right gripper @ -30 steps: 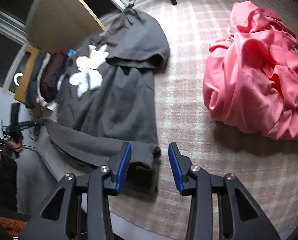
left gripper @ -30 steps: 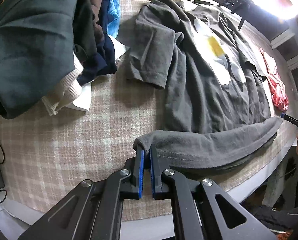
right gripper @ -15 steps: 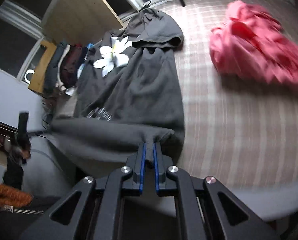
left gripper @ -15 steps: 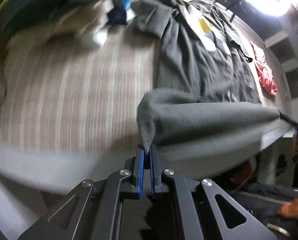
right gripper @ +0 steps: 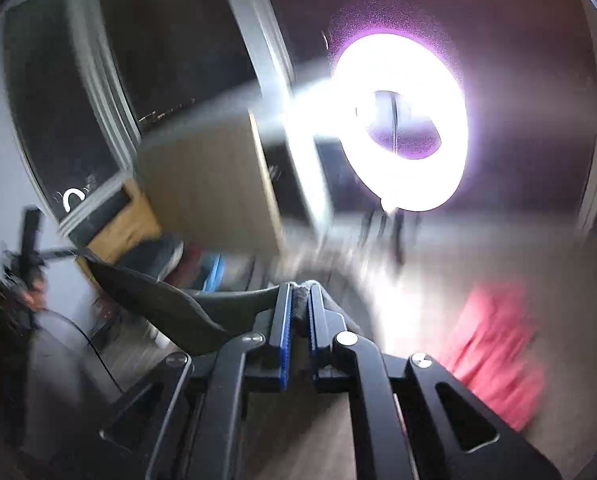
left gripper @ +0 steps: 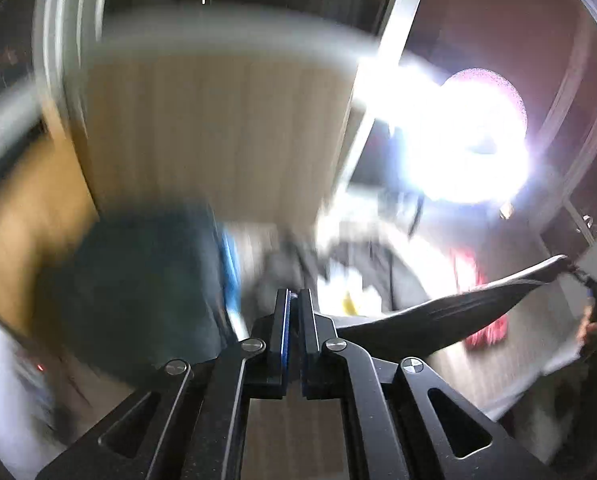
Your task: Fold clothes
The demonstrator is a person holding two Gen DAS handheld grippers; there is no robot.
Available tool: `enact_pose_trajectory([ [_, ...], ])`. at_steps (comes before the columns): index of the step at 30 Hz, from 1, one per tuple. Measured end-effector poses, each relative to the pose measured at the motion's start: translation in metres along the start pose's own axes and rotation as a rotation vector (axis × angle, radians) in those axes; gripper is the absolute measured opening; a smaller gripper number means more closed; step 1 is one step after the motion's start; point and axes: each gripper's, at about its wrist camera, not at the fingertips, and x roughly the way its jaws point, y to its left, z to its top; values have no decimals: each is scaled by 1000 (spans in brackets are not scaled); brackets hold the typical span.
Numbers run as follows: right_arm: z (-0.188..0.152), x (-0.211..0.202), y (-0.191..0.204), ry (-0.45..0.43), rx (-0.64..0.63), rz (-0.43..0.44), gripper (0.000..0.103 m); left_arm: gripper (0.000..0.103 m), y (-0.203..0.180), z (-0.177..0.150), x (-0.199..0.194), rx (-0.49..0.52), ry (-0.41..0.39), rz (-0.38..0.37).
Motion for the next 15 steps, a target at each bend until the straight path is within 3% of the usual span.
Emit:
enact_pose_trajectory([
  [2, 44, -49, 19, -95, -66, -60, 7, 2, -14, 36, -69, 47, -120, 18],
  [4, 75, -101, 39, -187, -123, -113, 7, 0, -25, 45, -118, 92, -192, 49],
  [7, 64, -153, 61, -235, -181, -163, 7, 0, -32, 22, -161, 156, -209, 68],
  [12, -36, -147, 59, -113, -139, -153, 7, 0, -30, -62, -83, 151, -15, -8],
  [15, -131, -108, 54, 22, -52, -107, 7, 0, -29, -115, -32, 145, 108, -57],
])
